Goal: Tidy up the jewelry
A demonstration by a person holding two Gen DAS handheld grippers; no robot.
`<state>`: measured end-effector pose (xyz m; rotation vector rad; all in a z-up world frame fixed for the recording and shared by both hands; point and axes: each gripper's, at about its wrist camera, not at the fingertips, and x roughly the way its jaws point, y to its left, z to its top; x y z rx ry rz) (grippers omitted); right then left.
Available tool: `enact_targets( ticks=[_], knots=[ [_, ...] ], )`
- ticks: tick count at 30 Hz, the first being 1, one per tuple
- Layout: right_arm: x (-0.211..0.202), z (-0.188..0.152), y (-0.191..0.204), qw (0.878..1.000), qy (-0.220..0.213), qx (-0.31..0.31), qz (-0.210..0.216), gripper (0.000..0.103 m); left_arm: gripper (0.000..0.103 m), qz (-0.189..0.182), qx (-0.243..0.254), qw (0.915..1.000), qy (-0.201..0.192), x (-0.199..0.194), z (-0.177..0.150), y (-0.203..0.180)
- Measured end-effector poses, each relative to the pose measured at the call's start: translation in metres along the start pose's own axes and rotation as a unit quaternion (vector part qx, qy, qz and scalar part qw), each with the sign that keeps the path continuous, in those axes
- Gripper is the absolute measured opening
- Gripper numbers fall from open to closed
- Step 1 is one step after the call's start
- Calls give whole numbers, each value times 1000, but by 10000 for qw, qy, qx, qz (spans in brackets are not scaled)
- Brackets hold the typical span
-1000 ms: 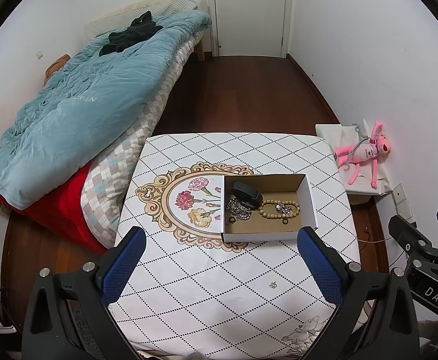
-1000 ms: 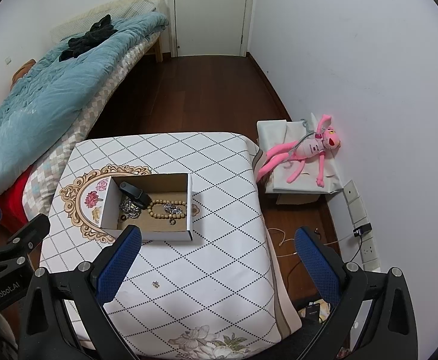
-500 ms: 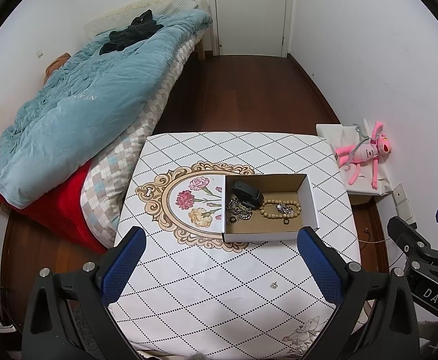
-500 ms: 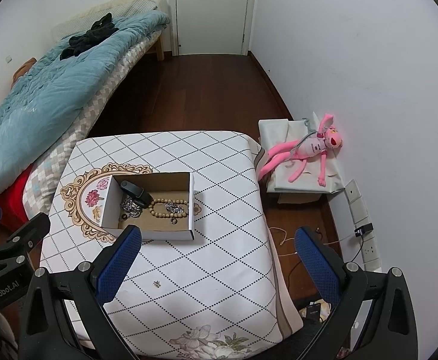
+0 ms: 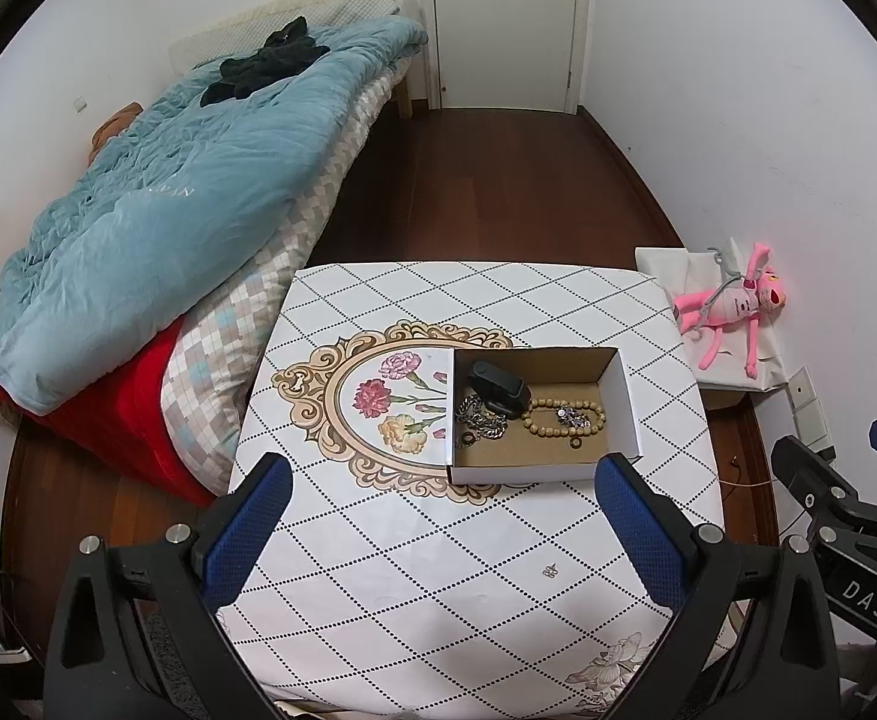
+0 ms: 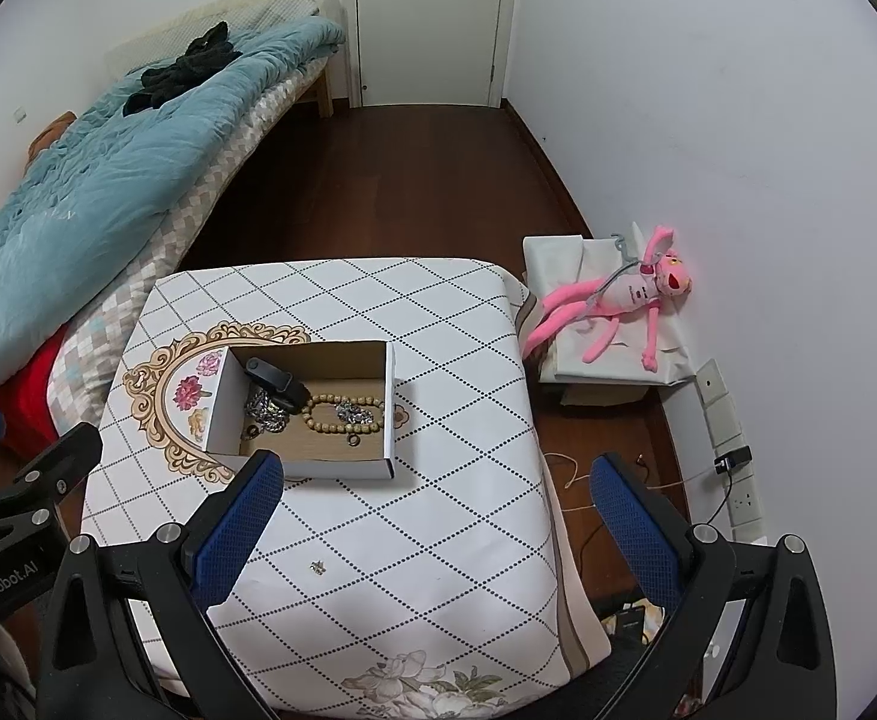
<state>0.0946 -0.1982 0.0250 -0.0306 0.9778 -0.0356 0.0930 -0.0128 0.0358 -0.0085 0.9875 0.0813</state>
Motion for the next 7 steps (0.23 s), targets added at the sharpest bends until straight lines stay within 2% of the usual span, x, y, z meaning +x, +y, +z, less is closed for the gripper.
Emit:
enact_targets(
  ticks=[7],
  knots=[
    [2,0,0,10000,13,-13,15,103,103,-25,-45,10000,-19,4,-6,6]
  ],
)
